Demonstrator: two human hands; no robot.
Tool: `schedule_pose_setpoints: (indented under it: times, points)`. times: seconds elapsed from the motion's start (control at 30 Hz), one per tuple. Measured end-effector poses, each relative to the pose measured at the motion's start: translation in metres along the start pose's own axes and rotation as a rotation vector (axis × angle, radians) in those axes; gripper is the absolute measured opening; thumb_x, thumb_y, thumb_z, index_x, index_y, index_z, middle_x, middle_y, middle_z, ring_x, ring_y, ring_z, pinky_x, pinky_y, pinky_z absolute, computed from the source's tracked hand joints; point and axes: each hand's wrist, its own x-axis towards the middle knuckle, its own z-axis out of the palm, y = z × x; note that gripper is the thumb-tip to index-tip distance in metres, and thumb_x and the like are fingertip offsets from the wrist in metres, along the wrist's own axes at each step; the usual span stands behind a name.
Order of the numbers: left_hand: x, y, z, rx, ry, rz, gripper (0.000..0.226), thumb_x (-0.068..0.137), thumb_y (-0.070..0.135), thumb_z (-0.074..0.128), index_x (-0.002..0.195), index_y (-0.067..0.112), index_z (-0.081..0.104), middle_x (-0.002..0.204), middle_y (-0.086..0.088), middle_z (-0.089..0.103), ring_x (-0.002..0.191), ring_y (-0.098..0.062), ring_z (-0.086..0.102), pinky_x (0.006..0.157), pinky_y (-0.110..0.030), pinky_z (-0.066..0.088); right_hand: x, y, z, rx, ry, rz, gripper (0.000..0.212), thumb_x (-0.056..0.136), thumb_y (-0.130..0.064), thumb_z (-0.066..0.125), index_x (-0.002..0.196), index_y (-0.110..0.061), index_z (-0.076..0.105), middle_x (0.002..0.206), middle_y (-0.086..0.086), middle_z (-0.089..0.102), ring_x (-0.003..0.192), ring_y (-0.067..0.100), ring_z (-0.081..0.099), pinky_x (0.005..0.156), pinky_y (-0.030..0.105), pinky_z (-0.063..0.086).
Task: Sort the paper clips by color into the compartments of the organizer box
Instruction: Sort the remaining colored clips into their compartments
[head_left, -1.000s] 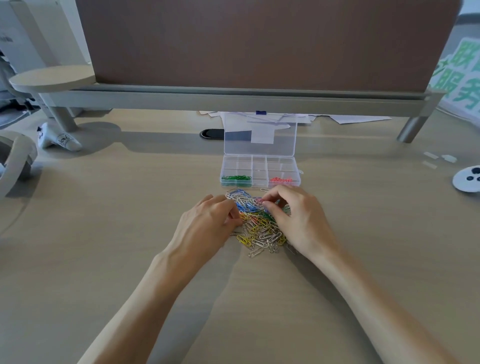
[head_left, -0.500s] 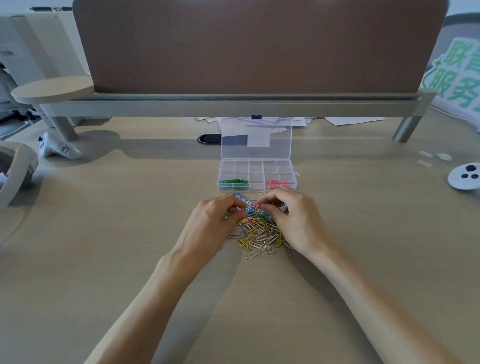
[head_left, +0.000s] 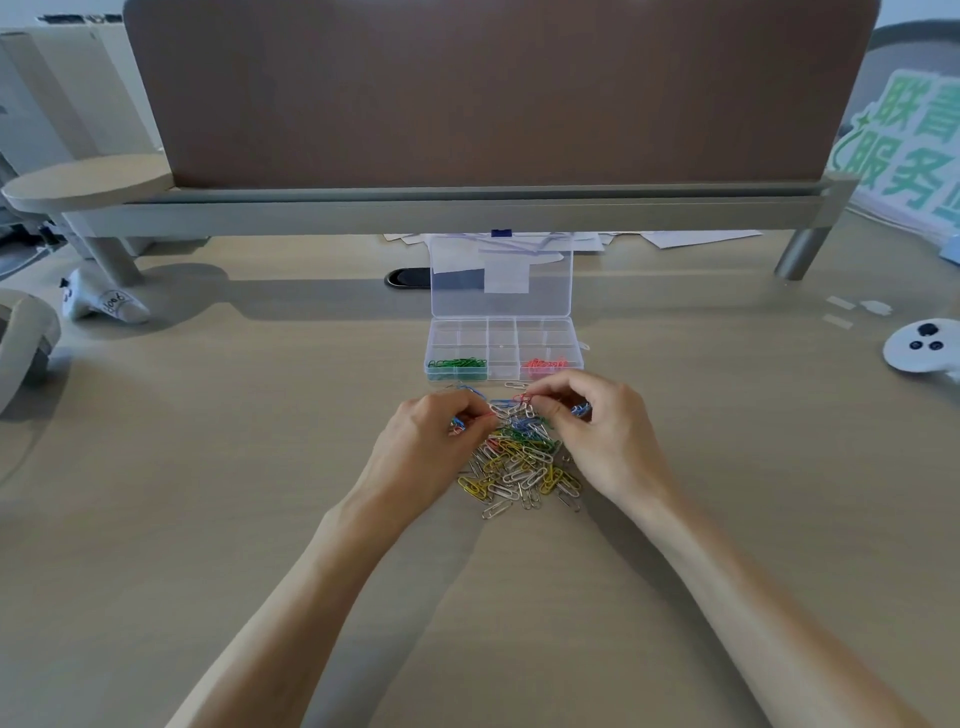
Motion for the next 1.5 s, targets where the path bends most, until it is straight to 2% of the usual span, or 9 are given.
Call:
schedule_pose_setpoints:
  times: [0.13,0.23,0.4,0.6,0.8,1.13,1.23,1.37,1.5]
  points:
    - [0.002,0.004,0.004,-0.047,-0.005,0.016,0.005,0.087,0.031,0.068,0.085,0.032,0.073,0.070,0.019,0.066,0.060,0.007,0.054,0.061,-0.018,0.042,-0.001,0.000,0.000,0.050,-0.034,0.024,0.007,0.088,-0.018,0.069,0.091,-0.021,0.075,0.081,-0.015,0.068,0.077,0.001,0.061,0.064,0.008,0.041]
    - [0.003,0.010,0.007,-0.111,-0.029,0.034,0.008,0.088,0.027,0.068,0.091,0.025,0.075,0.073,0.014,0.066,0.059,0.009,0.053,0.058,-0.007,0.037,-0.002,-0.002,0.002,0.090,-0.032,0.030,0.007,0.087,-0.019,0.070,0.090,-0.021,0.075,0.081,-0.013,0.070,0.079,0.003,0.062,0.064,0.013,0.046]
    - [0.003,0.010,0.010,-0.149,-0.028,0.005,0.009,0.090,0.027,0.065,0.085,0.024,0.072,0.065,0.014,0.060,0.054,0.004,0.050,0.054,-0.011,0.036,-0.002,0.002,-0.001,0.149,-0.022,0.064,0.007,0.086,-0.018,0.071,0.088,-0.022,0.075,0.078,-0.012,0.070,0.075,0.005,0.063,0.064,0.020,0.048]
    - [0.002,0.005,0.009,0.044,0.085,0.132,0.009,0.090,0.029,0.063,0.086,0.023,0.068,0.084,0.014,0.064,0.085,-0.011,0.057,0.073,-0.035,0.049,-0.004,0.007,-0.005,0.127,-0.032,0.078,0.004,0.085,-0.023,0.072,0.086,-0.020,0.075,0.073,-0.010,0.068,0.065,0.001,0.058,0.059,0.011,0.040]
    - [-0.002,0.003,0.008,0.180,0.178,0.295,0.011,0.089,0.024,0.060,0.080,0.019,0.064,0.081,0.013,0.062,0.085,-0.010,0.051,0.064,-0.035,0.049,-0.007,0.011,-0.009,0.065,-0.066,0.089,0.008,0.087,-0.027,0.070,0.082,-0.020,0.073,0.072,-0.008,0.068,0.060,-0.001,0.056,0.056,0.010,0.039]
    - [0.001,-0.014,-0.002,0.117,0.166,0.260,0.008,0.088,0.024,0.068,0.088,0.022,0.076,0.083,0.015,0.065,0.085,-0.016,0.052,0.068,-0.033,0.048,-0.009,0.016,-0.010,-0.060,-0.014,0.042,0.007,0.091,-0.021,0.065,0.088,-0.020,0.072,0.082,-0.011,0.068,0.070,-0.006,0.054,0.061,0.007,0.037]
    - [0.008,-0.017,-0.002,0.099,0.166,0.281,0.013,0.089,0.019,0.065,0.094,0.016,0.077,0.083,0.006,0.067,0.083,-0.020,0.057,0.072,-0.028,0.045,-0.007,0.018,-0.009,-0.083,-0.003,0.010,0.006,0.091,-0.023,0.065,0.088,-0.025,0.071,0.084,-0.014,0.067,0.078,-0.005,0.056,0.065,0.006,0.037]
    - [0.023,-0.012,-0.003,0.070,0.118,0.223,0.017,0.092,0.011,0.062,0.102,0.010,0.075,0.086,0.000,0.065,0.080,-0.017,0.059,0.070,-0.008,0.038,0.008,0.019,-0.009,-0.098,0.048,-0.018,0.007,0.091,-0.019,0.064,0.092,-0.021,0.072,0.086,-0.012,0.066,0.079,-0.006,0.057,0.065,0.003,0.037]
    - [0.044,-0.003,-0.001,0.081,0.035,0.153,0.022,0.095,0.012,0.056,0.111,0.014,0.072,0.095,0.002,0.062,0.085,-0.008,0.055,0.070,0.002,0.032,0.035,0.021,-0.009,-0.286,0.129,-0.089,0.008,0.091,-0.021,0.063,0.094,-0.021,0.070,0.085,-0.008,0.066,0.080,0.007,0.056,0.068,0.018,0.041]
